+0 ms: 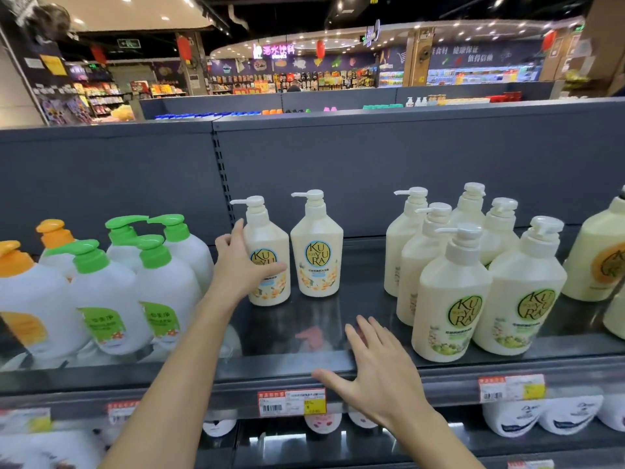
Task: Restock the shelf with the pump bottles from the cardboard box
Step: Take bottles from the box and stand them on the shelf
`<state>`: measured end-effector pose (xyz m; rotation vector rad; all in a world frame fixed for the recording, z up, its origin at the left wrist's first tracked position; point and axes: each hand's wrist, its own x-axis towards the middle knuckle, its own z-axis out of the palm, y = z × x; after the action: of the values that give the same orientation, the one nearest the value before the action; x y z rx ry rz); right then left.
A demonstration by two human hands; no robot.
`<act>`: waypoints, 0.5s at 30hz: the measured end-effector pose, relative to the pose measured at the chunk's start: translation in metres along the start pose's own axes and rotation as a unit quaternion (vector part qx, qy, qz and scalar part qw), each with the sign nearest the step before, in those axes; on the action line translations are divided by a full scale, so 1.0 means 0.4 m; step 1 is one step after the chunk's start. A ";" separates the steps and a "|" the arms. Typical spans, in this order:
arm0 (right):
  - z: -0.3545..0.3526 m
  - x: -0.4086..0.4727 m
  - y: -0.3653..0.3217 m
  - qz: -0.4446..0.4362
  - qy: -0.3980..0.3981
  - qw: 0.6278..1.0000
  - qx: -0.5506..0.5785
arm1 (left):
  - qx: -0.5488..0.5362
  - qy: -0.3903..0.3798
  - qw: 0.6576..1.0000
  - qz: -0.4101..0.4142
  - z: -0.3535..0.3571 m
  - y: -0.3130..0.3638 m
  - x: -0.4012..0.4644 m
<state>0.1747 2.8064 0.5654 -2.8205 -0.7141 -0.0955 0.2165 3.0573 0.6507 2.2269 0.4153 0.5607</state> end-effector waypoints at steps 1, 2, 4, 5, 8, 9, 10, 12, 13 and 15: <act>-0.002 0.000 -0.001 0.000 -0.003 1.000 -0.001 | 0.023 0.014 1.000 0.005 0.004 0.004 -0.004; -0.003 0.001 -0.003 0.000 -0.005 1.000 -0.001 | 0.035 0.026 0.999 0.011 0.007 0.005 -0.007; -0.004 0.003 -0.004 0.001 -0.006 1.000 -0.002 | 0.041 0.034 0.998 0.018 0.011 -0.004 -0.007; -0.003 0.004 -0.004 0.001 -0.006 1.000 -0.004 | 0.042 0.032 0.998 0.020 0.012 -0.009 -0.007; -0.002 0.001 -0.005 0.001 -0.002 1.000 -0.002 | 0.047 0.039 0.998 0.031 0.016 -0.016 -0.014; -0.001 0.000 -0.007 0.001 0.001 1.000 0.000 | 0.050 0.041 0.997 0.033 0.019 -0.018 -0.018; -0.001 -0.001 -0.008 0.000 0.004 1.000 0.003 | 0.054 0.041 0.997 0.035 0.021 -0.018 -0.023; -0.003 -0.001 -0.010 0.001 0.003 1.000 0.004 | 0.071 0.042 0.996 0.040 0.026 -0.015 -0.031; -0.004 -0.001 -0.011 0.002 0.000 1.000 0.003 | 0.090 0.045 0.994 0.044 0.029 -0.013 -0.035; -0.011 0.000 -0.011 0.003 -0.014 1.000 0.004 | 0.145 0.059 0.986 0.058 0.032 -0.004 -0.058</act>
<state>0.1725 2.8089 0.5704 -2.8219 -0.7112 -0.0518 0.2033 3.0397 0.6357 2.5175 0.4545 0.7355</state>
